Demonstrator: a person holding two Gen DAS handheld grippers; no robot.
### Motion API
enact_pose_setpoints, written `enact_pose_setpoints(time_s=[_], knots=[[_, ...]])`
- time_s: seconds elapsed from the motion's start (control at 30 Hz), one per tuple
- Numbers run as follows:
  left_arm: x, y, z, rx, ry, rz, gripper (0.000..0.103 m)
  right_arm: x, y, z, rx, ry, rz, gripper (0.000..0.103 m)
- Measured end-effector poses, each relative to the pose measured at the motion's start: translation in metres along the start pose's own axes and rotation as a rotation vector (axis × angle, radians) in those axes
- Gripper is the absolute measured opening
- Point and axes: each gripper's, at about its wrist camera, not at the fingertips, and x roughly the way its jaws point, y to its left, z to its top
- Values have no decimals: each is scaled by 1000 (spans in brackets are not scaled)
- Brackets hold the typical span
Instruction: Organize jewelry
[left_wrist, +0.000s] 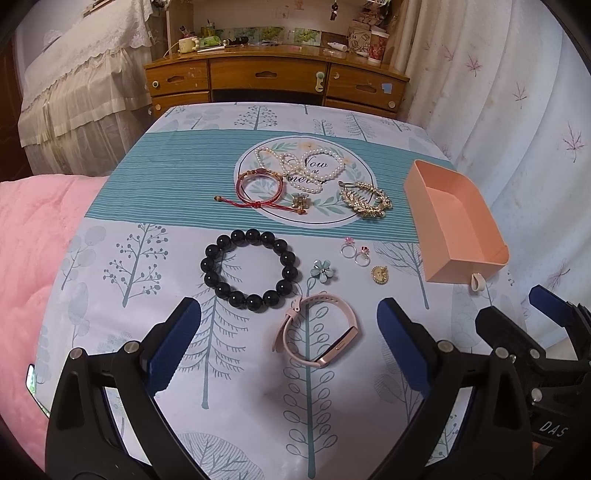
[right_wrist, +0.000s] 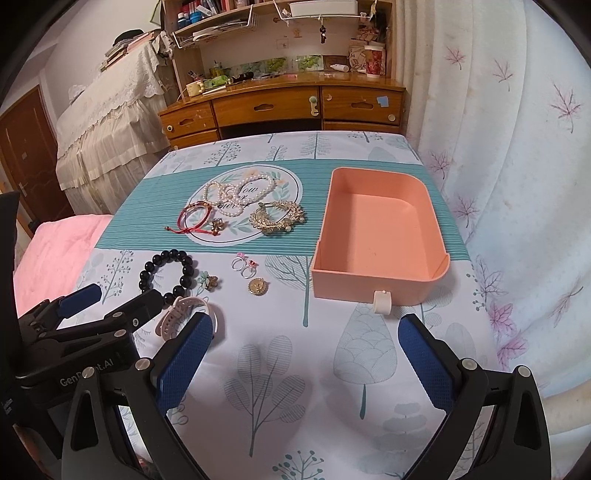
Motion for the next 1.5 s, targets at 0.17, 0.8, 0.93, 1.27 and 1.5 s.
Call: enact_pose_setpoints(time_s=[0.17,0.8,0.93,1.27,1.5], knots=[[-2,-2,3,6,-9,9,96,-2,0,1,-2,-11,-4,102],[-27,-10,13,32,-46,21,96,-23,3,6,-19,-69,-26,102],[-27,-10,15,31,-44,18,96,-24,4,7,-20,-67,-28,102],[-22,-8,22,22,-14,3,96,-21,2,9,-27,-50,-22,102],[-21,-3,24,15,-13,5,96,-23,2,13,-28,-58,-33,102]])
